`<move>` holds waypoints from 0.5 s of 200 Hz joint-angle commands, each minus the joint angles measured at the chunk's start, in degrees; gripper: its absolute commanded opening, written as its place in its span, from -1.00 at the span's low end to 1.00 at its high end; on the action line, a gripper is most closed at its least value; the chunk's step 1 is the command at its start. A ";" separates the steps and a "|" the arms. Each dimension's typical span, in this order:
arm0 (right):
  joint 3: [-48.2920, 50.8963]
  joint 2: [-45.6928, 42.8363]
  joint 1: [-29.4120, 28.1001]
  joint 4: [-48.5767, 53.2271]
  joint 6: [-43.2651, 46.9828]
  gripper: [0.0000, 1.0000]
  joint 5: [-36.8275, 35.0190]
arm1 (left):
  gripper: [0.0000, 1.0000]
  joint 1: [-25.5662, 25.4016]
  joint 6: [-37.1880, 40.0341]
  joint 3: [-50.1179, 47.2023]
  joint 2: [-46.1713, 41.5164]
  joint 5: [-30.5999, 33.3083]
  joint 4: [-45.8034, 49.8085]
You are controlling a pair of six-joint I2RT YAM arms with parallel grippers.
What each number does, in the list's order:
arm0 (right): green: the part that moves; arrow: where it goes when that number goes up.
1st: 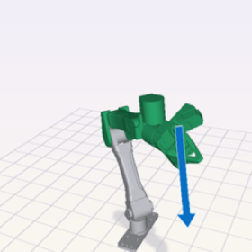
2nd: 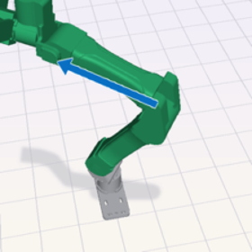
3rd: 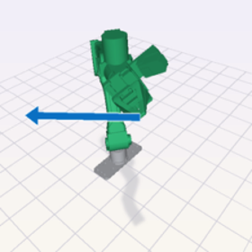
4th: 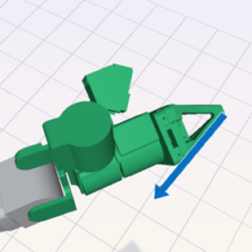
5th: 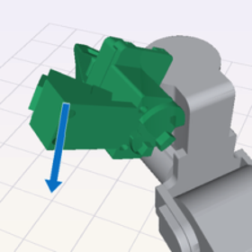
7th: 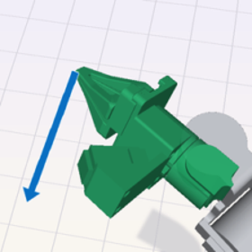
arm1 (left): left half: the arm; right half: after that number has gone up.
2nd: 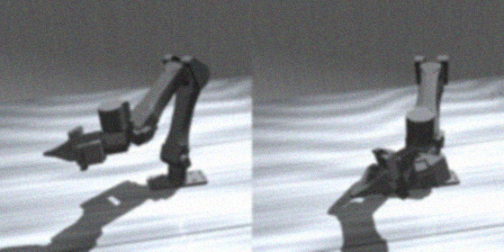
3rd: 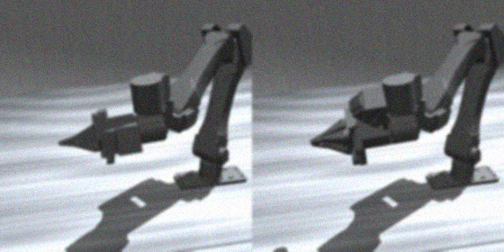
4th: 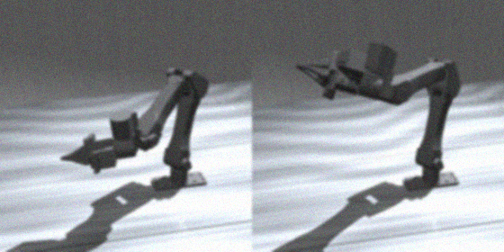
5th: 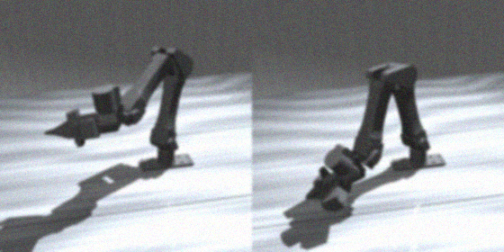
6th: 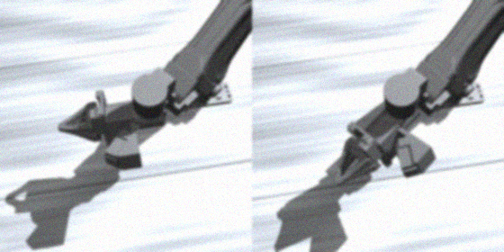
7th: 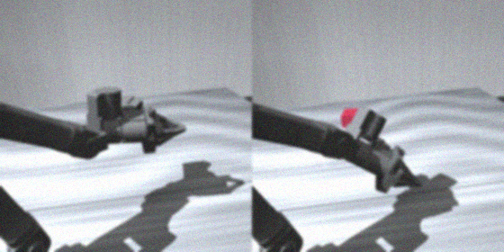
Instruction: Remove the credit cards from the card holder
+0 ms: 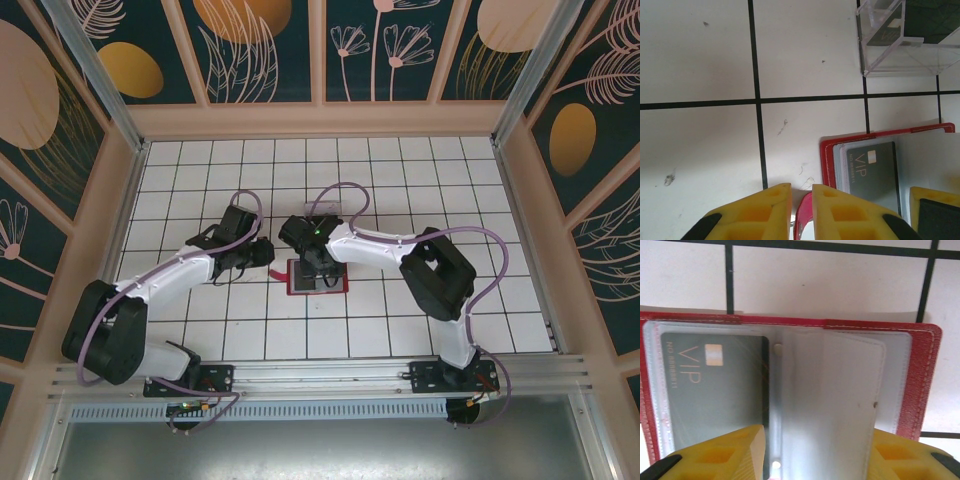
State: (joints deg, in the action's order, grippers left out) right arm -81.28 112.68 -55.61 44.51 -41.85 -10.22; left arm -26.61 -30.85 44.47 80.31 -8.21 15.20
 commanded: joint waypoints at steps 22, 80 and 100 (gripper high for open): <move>0.00 -1.05 -0.30 3.94 -0.23 -0.07 -4.89 | -0.61 -0.02 0.20 1.59 1.84 -3.11 -1.70; 4.39 -3.40 0.93 2.63 -0.55 -0.07 -5.35 | -0.62 -2.44 -0.96 2.87 4.61 -5.29 -2.64; 6.08 -4.25 1.51 1.91 -0.60 -0.07 -5.38 | -0.62 -4.08 -1.31 3.68 6.00 -4.69 -2.46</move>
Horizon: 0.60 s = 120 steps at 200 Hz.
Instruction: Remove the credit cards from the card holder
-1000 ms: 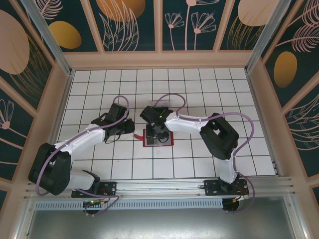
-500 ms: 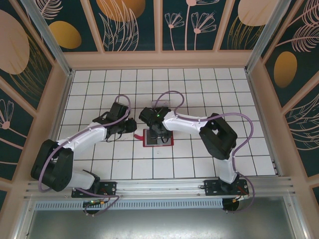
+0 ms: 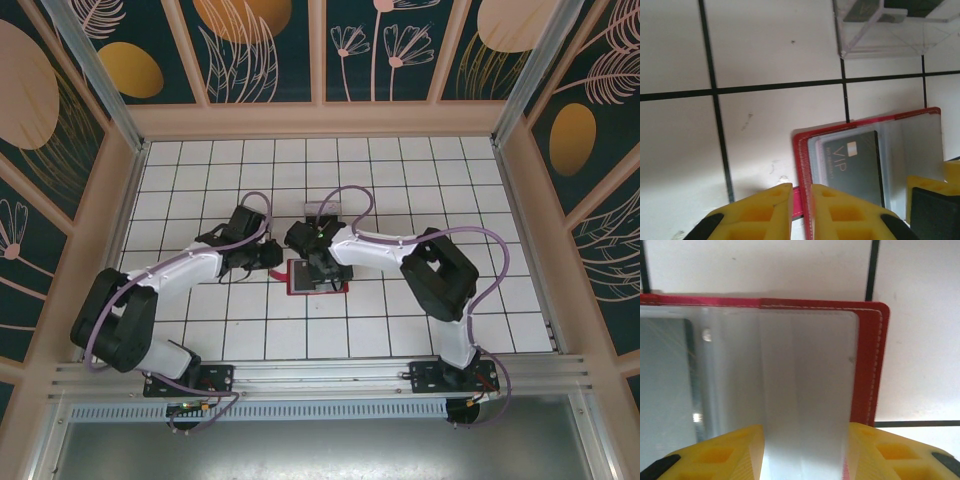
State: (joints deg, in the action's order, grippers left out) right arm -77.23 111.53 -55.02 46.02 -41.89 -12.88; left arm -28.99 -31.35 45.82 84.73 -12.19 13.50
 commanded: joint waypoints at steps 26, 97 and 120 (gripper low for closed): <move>4.07 -4.35 1.71 -0.31 -0.50 -0.07 -2.83 | -0.61 -3.80 -1.58 3.38 3.99 -0.45 -0.60; 7.56 -9.67 4.37 -6.97 1.00 -0.09 3.57 | -0.62 -7.06 -2.98 5.69 7.46 2.32 2.85; 9.87 -11.77 6.15 -12.33 1.59 -0.11 9.55 | -0.62 -8.00 -4.23 5.51 7.29 2.60 2.76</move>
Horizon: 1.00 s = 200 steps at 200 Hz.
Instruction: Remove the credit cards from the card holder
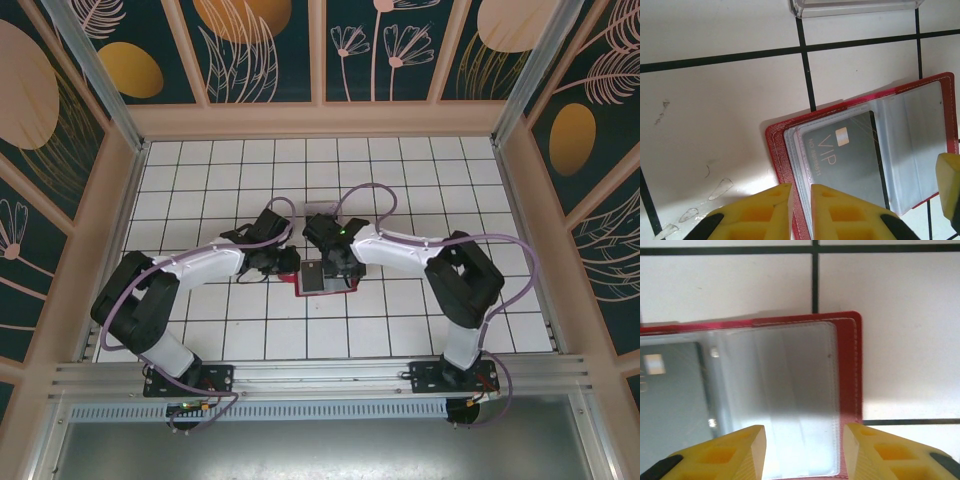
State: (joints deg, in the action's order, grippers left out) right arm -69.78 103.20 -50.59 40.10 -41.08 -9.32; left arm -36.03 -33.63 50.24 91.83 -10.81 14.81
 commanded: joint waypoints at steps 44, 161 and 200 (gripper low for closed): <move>9.58 -5.25 6.47 -13.36 0.87 -0.09 13.23 | -0.60 -2.80 -3.82 1.00 0.32 1.93 1.21; 10.62 -6.56 7.26 -9.86 1.01 -0.07 8.77 | -0.57 -3.08 -3.59 1.46 0.63 2.54 1.89; 10.64 -5.70 7.08 -10.04 1.18 -0.06 8.87 | -0.57 -3.07 -3.46 1.79 0.80 2.53 2.04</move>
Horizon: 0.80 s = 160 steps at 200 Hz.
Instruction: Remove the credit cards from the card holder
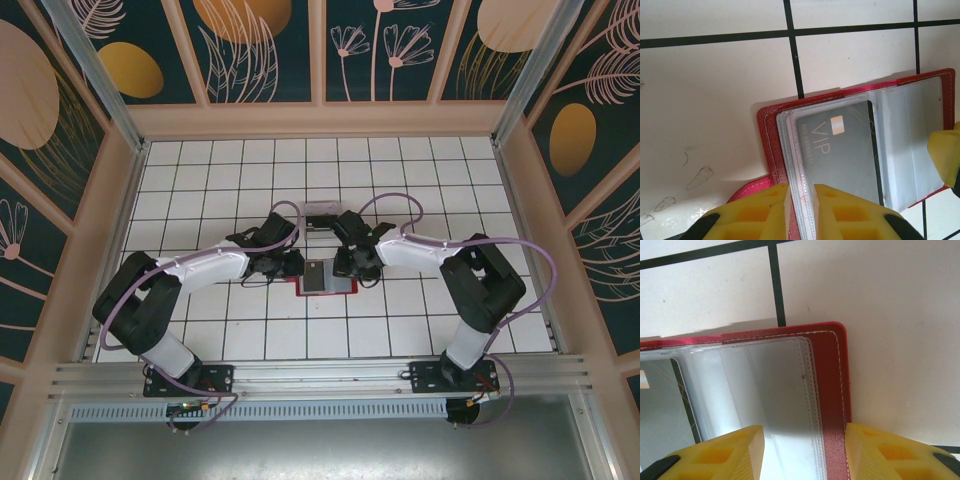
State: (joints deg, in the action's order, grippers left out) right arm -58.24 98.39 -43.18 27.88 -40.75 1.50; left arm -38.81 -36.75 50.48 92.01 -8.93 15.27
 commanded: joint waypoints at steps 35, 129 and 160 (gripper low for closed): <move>-0.39 -0.08 -0.67 1.97 0.54 -0.07 -2.11 | -0.57 -0.27 -0.38 1.58 0.63 0.64 1.61; -1.61 0.68 -3.05 -0.45 -0.72 -0.14 1.63 | -0.56 -0.26 -0.17 1.65 1.20 -0.36 1.53; -1.86 -0.73 -3.10 -0.21 -0.72 -0.17 2.07 | -0.56 -0.44 0.01 1.90 1.85 -1.24 1.48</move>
State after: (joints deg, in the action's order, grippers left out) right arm -58.76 98.67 -45.82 27.79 -40.86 3.03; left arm -38.81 -36.73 51.11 92.88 -9.02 15.46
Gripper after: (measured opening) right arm 0.418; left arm 0.218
